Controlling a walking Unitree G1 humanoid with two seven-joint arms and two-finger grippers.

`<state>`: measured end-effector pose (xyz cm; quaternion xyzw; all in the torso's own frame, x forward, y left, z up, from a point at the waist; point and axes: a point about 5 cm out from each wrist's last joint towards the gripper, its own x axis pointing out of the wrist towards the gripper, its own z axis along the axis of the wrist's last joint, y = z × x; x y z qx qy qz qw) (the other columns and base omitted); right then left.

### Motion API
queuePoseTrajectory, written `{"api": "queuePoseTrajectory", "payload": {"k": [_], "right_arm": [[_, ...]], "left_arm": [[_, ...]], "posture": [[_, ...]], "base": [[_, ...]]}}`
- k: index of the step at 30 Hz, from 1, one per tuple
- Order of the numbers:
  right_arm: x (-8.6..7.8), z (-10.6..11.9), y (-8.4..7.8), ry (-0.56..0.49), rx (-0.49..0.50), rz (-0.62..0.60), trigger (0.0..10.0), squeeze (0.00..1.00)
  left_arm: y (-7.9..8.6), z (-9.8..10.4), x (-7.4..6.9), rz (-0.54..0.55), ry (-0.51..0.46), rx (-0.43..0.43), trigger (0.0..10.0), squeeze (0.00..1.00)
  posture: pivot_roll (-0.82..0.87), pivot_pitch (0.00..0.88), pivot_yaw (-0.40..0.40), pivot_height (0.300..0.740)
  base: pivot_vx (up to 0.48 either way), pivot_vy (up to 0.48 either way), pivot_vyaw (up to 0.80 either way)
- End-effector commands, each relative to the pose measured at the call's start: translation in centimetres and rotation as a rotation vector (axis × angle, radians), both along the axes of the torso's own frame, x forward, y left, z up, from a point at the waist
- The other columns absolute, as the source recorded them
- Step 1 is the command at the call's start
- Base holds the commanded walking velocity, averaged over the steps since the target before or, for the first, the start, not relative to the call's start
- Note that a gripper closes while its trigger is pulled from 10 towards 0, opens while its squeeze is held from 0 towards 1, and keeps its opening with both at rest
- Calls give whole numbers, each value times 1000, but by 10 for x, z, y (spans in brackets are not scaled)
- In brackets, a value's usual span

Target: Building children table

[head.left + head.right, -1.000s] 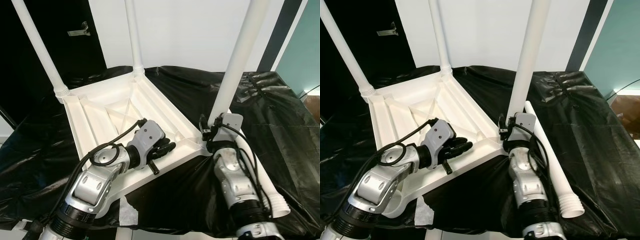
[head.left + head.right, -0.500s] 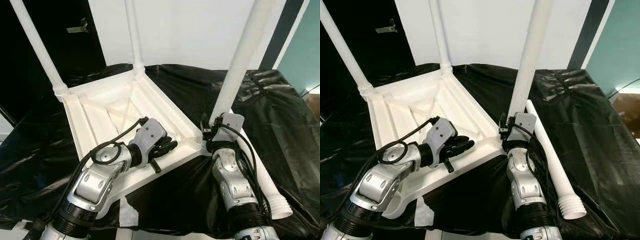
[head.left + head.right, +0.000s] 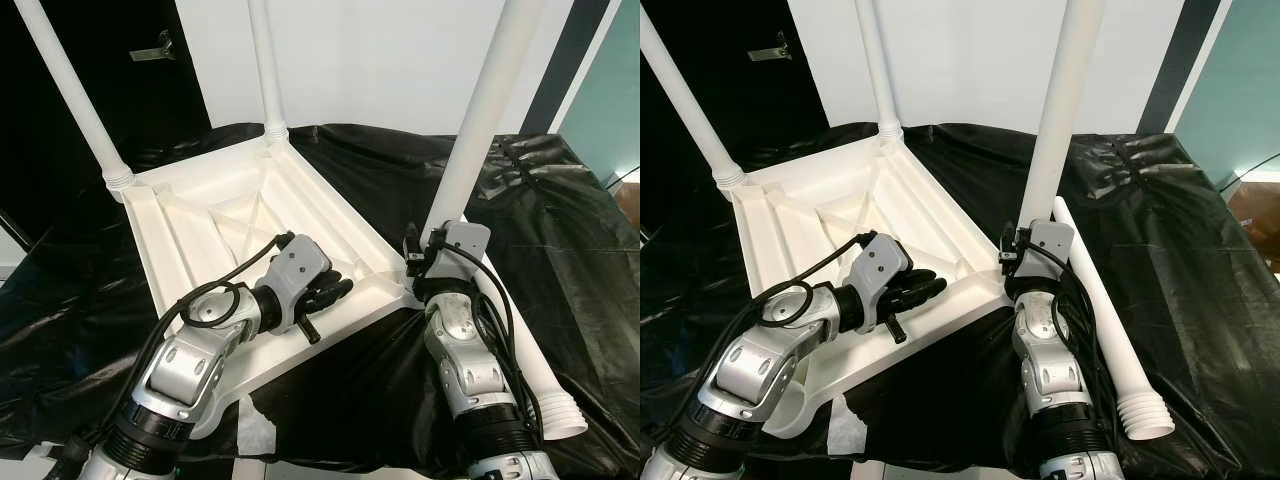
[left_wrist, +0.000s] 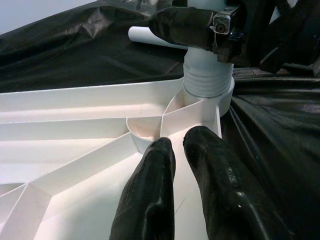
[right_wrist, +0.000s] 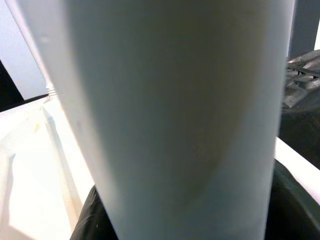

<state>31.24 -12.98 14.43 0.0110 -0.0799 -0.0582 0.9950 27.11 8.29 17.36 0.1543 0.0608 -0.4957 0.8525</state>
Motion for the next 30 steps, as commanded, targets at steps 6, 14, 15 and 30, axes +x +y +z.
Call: {"api": "queuePoseTrajectory", "payload": {"k": [6,14,15,30], "right_arm": [[-5,-13,-13,55,-23,-6,10000,1000],[-4,-5,-26,21,-60,97,10000,400],[-4,-5,-26,21,-60,97,10000,400],[-1,12,-42,-13,-138,341,0,0]], "left_arm": [[1,-1,0,15,-6,-1,10000,0],[-9,-5,-2,-11,3,-3,10000,0],[-9,-5,-2,-11,3,-3,10000,0],[-13,-5,0,-12,-4,-11,10000,0]], "posture": [[-41,0,20,740],[-55,0,19,740],[-55,0,19,740],[-66,0,11,740]], "base": [[0,0,0],[0,0,0],[0,0,0],[0,0,0]]}}
